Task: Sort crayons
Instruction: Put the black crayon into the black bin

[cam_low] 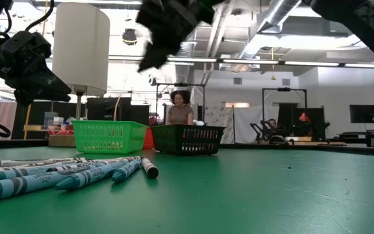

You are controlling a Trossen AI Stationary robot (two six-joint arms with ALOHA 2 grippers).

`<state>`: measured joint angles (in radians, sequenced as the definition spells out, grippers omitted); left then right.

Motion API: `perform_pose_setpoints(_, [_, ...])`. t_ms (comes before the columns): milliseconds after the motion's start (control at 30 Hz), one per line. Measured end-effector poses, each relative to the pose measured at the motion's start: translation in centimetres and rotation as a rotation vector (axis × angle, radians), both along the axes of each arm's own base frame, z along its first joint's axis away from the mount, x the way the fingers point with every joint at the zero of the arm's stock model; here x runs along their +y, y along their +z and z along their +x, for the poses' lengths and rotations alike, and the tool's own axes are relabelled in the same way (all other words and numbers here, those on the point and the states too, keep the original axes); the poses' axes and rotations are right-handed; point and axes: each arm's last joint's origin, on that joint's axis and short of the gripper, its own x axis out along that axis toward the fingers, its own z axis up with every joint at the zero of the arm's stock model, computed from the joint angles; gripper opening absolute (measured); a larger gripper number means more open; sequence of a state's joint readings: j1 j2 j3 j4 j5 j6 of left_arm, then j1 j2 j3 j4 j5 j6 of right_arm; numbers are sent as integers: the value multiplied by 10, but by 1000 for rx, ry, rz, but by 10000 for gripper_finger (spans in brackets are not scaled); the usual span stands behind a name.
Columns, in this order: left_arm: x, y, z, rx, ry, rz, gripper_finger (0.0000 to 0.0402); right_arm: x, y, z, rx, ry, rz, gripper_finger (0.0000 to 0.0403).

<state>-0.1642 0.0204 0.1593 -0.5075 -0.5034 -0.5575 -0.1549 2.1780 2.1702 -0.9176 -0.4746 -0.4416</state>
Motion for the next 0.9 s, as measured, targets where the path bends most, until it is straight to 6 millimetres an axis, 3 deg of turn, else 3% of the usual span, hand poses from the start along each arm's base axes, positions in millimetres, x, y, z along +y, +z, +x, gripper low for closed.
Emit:
perform_pose_setpoints(233, [0, 0, 0, 0, -1, 0, 137, 105, 1, 20, -179, 213, -60, 88])
perform_pose_setpoints(433, [0, 0, 0, 0, 0, 0, 137, 165, -15, 36, -307, 147, -222, 87])
perform_pose_setpoints(633, [0, 0, 0, 0, 0, 0, 137, 195, -41, 48, -346, 51, -280, 86])
perform_pose_setpoints(900, [0, 0, 0, 0, 1, 0, 137, 200, -64, 47, -211, -16, -237, 86])
